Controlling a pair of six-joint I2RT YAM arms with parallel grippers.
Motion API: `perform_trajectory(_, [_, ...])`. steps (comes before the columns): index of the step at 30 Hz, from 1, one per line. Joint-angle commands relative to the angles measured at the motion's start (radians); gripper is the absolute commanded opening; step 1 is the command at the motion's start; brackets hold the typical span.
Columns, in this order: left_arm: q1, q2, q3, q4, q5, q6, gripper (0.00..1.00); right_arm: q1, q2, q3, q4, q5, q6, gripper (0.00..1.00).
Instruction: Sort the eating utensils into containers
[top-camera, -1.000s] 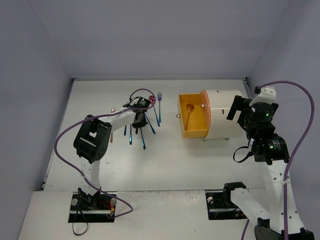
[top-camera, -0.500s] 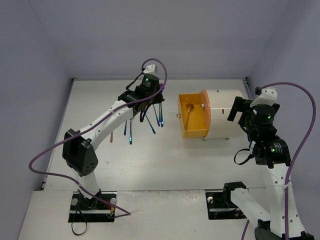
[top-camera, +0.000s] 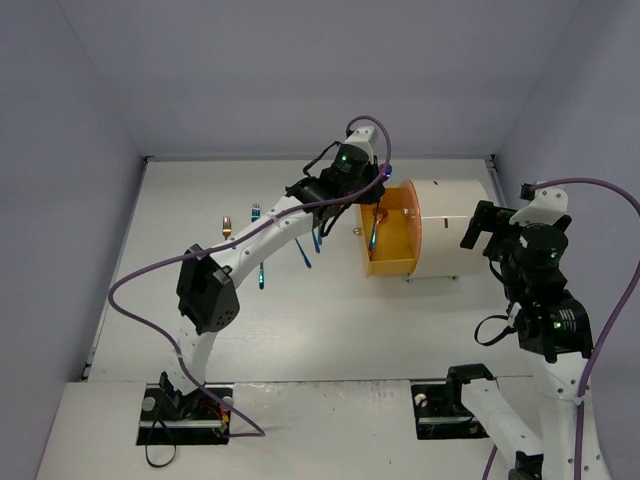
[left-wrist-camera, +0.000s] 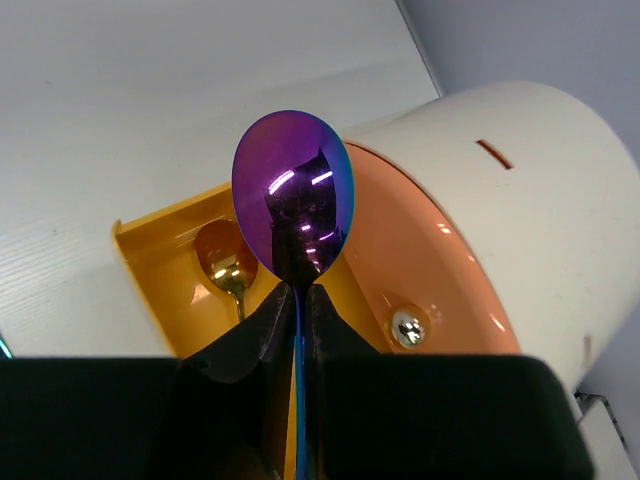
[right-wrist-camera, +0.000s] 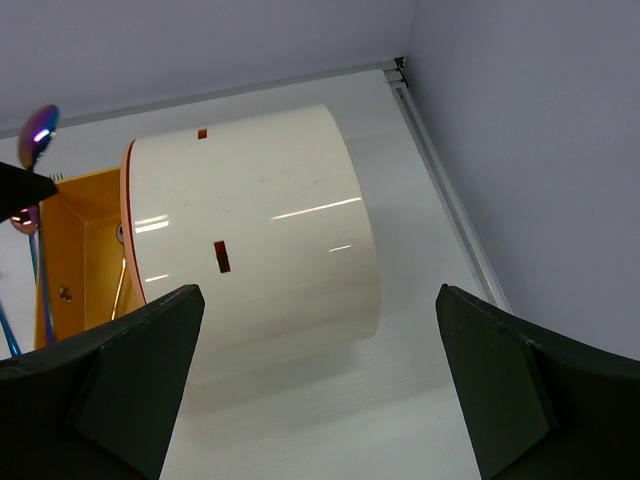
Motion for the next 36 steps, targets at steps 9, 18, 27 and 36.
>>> perform_trajectory(9, [-0.036,0.065,0.086,0.062,0.0,0.014,0.09,0.011,-0.013,0.016,0.042,0.003,-0.022,1.0])
perform_trajectory(18, [-0.041,-0.009,0.049,-0.061,-0.063,0.1,0.55,0.023,0.002,0.023,0.042,0.031,-0.035,1.0])
perform_trajectory(27, [0.059,-0.258,-0.186,-0.187,-0.226,0.154,0.59,0.032,0.016,0.03,0.043,0.04,-0.044,1.0])
perform_trajectory(36, [0.284,-0.336,-0.544,-0.172,-0.128,0.128,0.59,0.037,0.037,0.028,0.044,0.041,-0.049,1.0])
